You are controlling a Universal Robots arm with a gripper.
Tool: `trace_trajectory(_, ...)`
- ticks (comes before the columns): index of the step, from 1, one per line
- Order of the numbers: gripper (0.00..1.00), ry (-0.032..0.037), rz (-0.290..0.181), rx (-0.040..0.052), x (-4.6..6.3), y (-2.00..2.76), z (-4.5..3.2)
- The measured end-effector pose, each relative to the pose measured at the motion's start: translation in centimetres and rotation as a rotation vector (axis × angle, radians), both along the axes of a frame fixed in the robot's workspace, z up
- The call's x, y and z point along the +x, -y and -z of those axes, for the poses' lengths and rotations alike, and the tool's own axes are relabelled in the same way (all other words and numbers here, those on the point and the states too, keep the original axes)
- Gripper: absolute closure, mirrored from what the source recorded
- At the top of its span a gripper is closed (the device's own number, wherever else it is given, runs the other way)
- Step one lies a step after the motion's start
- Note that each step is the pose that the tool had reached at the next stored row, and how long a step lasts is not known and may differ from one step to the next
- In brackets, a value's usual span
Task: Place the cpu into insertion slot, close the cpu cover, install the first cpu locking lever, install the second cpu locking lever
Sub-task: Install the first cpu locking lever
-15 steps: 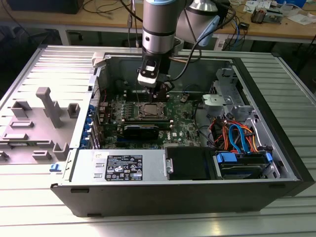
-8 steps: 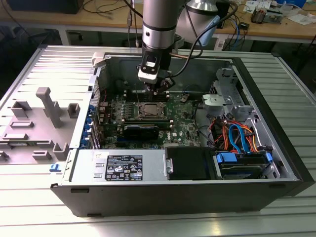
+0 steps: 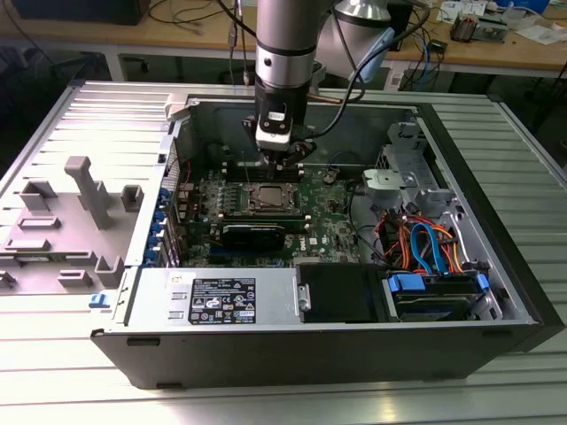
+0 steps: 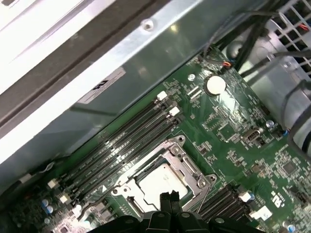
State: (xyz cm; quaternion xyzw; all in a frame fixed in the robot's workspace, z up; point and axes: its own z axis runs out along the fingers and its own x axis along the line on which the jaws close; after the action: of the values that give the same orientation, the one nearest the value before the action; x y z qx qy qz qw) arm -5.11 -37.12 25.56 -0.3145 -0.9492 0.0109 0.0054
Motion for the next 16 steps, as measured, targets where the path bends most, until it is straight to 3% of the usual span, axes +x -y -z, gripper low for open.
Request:
trace_trajectory(6, 0.89, 0.0000, -0.088, 0.0001, 0.0, 0.00, 0.02)
trace_trajectory(9, 0.89, 0.0001, -0.092, 0.0001, -0.3, 0.00, 0.02)
trace_trajectory(16, 0.89, 0.0000, -0.094, 0.0000, -2.4, 0.00, 0.01)
